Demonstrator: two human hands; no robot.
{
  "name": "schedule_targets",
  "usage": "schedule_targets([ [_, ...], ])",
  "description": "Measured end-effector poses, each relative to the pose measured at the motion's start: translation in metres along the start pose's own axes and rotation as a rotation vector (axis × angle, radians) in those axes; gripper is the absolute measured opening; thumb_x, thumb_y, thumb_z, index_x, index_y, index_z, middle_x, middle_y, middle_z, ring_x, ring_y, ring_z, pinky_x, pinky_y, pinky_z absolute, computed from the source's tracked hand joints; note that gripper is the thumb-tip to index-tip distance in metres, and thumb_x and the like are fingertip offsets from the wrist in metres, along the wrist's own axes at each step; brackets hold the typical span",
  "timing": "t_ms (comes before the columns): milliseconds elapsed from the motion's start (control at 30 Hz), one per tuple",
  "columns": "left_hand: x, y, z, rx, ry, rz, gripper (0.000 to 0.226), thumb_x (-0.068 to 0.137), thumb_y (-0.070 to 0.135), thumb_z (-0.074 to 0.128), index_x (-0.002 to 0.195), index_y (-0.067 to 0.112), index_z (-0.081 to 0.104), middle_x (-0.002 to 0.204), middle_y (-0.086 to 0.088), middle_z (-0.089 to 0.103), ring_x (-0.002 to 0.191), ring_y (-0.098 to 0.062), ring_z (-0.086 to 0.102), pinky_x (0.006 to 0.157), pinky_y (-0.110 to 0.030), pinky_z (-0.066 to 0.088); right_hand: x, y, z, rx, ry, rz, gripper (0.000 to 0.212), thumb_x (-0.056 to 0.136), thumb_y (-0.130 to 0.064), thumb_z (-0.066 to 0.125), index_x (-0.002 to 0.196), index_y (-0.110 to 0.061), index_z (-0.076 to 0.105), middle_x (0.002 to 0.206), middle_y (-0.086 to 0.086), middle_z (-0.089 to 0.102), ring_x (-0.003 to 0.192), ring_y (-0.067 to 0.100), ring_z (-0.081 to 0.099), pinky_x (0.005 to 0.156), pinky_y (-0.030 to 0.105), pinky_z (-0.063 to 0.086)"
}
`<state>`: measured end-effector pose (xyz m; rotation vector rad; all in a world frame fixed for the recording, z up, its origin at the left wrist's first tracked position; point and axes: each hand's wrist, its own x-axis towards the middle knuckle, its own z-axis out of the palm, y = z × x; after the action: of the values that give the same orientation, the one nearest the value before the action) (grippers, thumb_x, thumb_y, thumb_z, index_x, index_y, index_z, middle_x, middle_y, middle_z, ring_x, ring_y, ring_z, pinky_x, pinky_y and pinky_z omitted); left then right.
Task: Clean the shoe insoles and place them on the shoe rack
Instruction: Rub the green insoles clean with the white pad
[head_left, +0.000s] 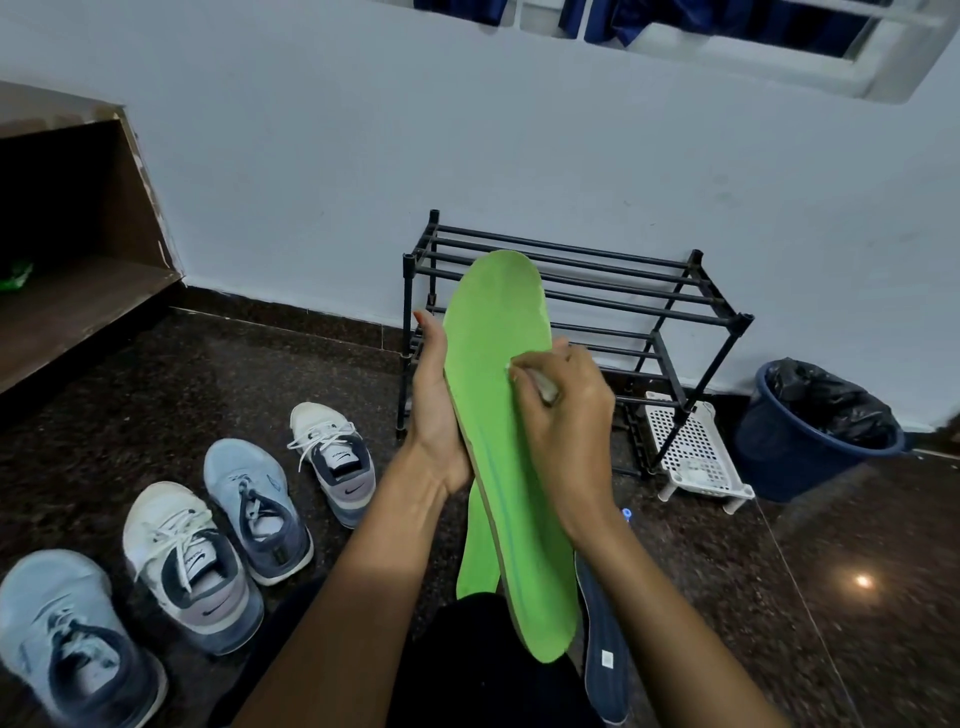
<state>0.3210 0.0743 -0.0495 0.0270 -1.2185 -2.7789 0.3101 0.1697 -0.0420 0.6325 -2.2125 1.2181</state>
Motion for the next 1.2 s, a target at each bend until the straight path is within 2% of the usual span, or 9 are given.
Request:
schedule_targets([
  [100, 0.001, -0.003, -0.001, 0.038, 0.002, 0.013, 0.086, 0.090, 0.071, 0.011, 0.101, 0.009, 0.070, 0.091, -0.012, 0.072, 0.082, -0.023, 0.070, 0.068, -0.033, 0.058, 0.014, 0.005, -0.001, -0.018, 0.057, 0.051, 0.012, 0.085, -0.003, 0.062, 0.095, -0.003, 0.068, 0.086, 0.001, 0.053, 0.082, 0.017, 0.053, 0.074, 0.024, 0.044],
  [167, 0.002, -0.003, -0.001, 0.023, -0.003, 0.013, 0.088, 0.090, 0.070, 0.011, 0.095, 0.010, 0.075, 0.092, -0.012, 0.073, 0.083, -0.023, 0.071, 0.069, -0.032, 0.058, 0.011, 0.002, 0.000, -0.003, 0.046, 0.051, 0.012, 0.085, -0.003, 0.061, 0.095, -0.002, 0.068, 0.085, 0.001, 0.053, 0.083, 0.017, 0.053, 0.072, 0.016, 0.042],
  [300, 0.001, 0.001, -0.001, -0.026, -0.082, -0.037, 0.095, 0.085, 0.076, 0.008, 0.122, 0.007, 0.061, 0.123, -0.025, 0.061, 0.116, -0.036, 0.059, 0.093, -0.040, 0.052, -0.017, -0.013, 0.004, 0.142, -0.074, 0.026, 0.011, 0.082, -0.001, 0.064, 0.091, -0.003, 0.070, 0.084, 0.004, 0.059, 0.078, 0.006, 0.054, 0.072, 0.004, 0.036],
  [367, 0.001, 0.001, -0.002, -0.059, -0.102, -0.047, 0.096, 0.082, 0.079, 0.011, 0.126, 0.007, 0.057, 0.129, -0.026, 0.056, 0.124, -0.040, 0.050, 0.095, -0.043, 0.048, -0.028, -0.018, 0.004, 0.210, -0.109, 0.023, 0.011, 0.080, -0.003, 0.064, 0.088, -0.005, 0.071, 0.082, 0.003, 0.061, 0.077, 0.002, 0.054, 0.072, 0.003, 0.036],
  [567, 0.003, -0.002, -0.001, -0.085, -0.143, -0.022, 0.097, 0.082, 0.079, 0.011, 0.127, 0.007, 0.058, 0.128, -0.028, 0.056, 0.119, -0.040, 0.054, 0.097, -0.045, 0.048, -0.014, -0.010, 0.000, 0.145, -0.099, 0.013, 0.009, 0.081, -0.001, 0.066, 0.087, -0.006, 0.071, 0.082, 0.004, 0.060, 0.077, -0.002, 0.051, 0.073, 0.003, 0.036],
  [700, 0.004, -0.004, -0.001, -0.101, -0.130, -0.036, 0.100, 0.082, 0.079, 0.014, 0.129, 0.001, 0.055, 0.135, -0.030, 0.048, 0.127, -0.040, 0.048, 0.102, -0.044, 0.044, -0.001, -0.006, 0.001, 0.112, -0.031, 0.034, 0.010, 0.083, 0.002, 0.062, 0.088, -0.002, 0.069, 0.085, 0.011, 0.060, 0.079, 0.010, 0.053, 0.078, 0.003, 0.034],
  [833, 0.004, -0.003, -0.002, -0.095, -0.143, -0.037, 0.096, 0.081, 0.079, 0.011, 0.126, 0.007, 0.058, 0.129, -0.028, 0.055, 0.119, -0.040, 0.054, 0.098, -0.044, 0.047, -0.018, -0.012, 0.003, 0.186, -0.100, 0.030, 0.010, 0.081, 0.000, 0.064, 0.087, -0.005, 0.070, 0.083, 0.005, 0.060, 0.079, -0.004, 0.052, 0.073, 0.002, 0.035],
  [1000, 0.004, -0.002, -0.004, -0.097, -0.133, -0.039, 0.096, 0.080, 0.080, 0.015, 0.126, 0.007, 0.057, 0.129, -0.027, 0.056, 0.117, -0.039, 0.053, 0.103, -0.048, 0.038, -0.040, -0.018, -0.003, 0.294, -0.188, 0.024, 0.011, 0.080, 0.000, 0.064, 0.086, -0.006, 0.071, 0.080, -0.001, 0.060, 0.080, -0.006, 0.055, 0.071, 0.004, 0.038],
  [1200, 0.004, -0.004, 0.000, -0.116, -0.181, -0.060, 0.097, 0.081, 0.079, 0.012, 0.130, 0.007, 0.054, 0.130, -0.029, 0.054, 0.126, -0.043, 0.047, 0.101, -0.045, 0.044, -0.016, -0.011, 0.001, 0.158, -0.099, 0.008, 0.009, 0.080, 0.000, 0.066, 0.086, -0.005, 0.071, 0.082, 0.003, 0.058, 0.076, -0.004, 0.051, 0.072, 0.002, 0.036],
])
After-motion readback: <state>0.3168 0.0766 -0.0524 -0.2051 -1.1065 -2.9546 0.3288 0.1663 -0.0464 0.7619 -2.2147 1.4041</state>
